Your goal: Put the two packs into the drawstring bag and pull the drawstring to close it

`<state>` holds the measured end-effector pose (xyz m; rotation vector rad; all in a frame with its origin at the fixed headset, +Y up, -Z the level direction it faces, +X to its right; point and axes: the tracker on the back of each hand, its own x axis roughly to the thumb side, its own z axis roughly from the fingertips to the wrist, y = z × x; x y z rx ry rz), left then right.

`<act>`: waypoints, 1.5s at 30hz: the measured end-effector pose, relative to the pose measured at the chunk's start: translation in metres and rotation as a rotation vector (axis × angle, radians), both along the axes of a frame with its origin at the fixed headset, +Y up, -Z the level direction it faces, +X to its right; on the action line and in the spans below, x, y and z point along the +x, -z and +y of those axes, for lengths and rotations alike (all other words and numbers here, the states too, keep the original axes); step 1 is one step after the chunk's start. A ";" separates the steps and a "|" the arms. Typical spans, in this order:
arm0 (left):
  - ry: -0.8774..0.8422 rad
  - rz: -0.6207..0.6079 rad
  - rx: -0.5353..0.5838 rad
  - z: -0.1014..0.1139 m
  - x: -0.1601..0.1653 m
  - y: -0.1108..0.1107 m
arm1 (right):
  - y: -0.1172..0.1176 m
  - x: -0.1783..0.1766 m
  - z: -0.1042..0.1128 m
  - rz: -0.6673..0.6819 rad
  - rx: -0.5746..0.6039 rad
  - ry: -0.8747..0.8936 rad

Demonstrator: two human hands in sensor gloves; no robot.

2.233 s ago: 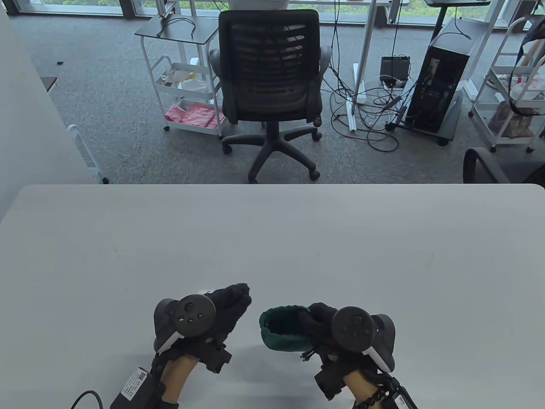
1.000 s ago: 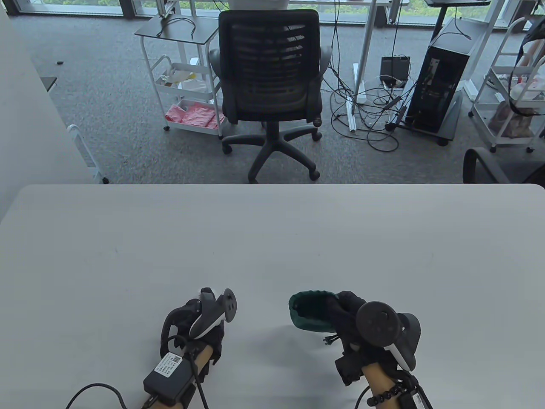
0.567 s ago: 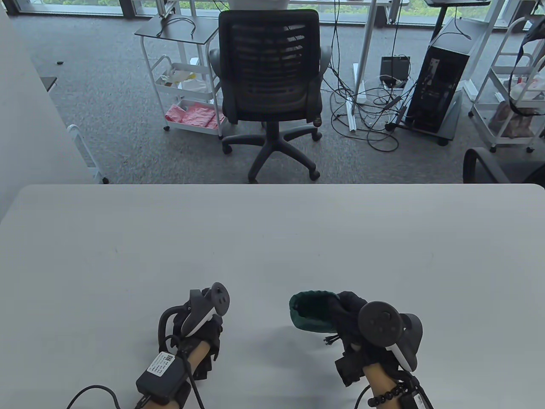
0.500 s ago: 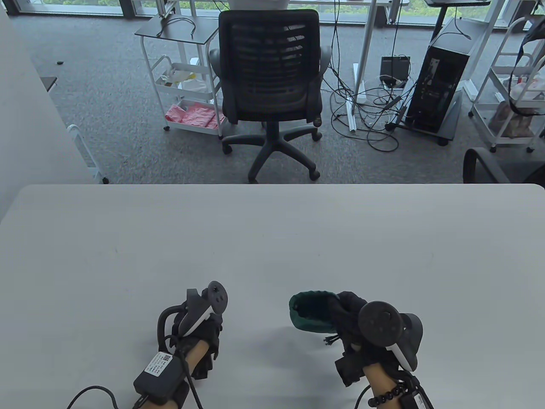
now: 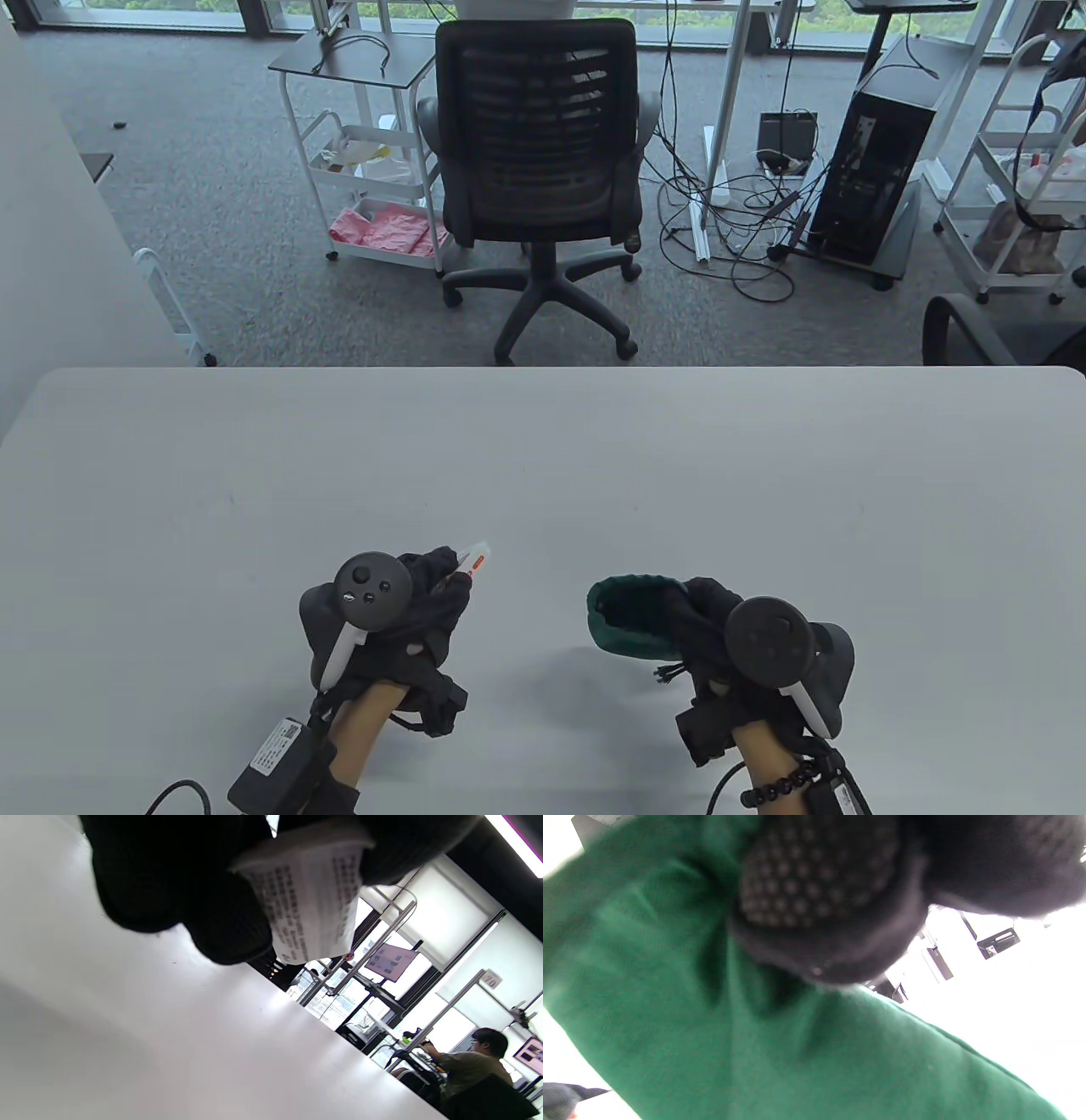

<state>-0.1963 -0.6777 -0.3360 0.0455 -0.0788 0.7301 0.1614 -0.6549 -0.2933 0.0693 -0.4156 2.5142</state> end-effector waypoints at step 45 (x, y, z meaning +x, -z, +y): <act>0.154 -0.231 0.268 0.042 0.118 -0.032 | 0.004 -0.021 -0.012 0.198 -0.118 0.121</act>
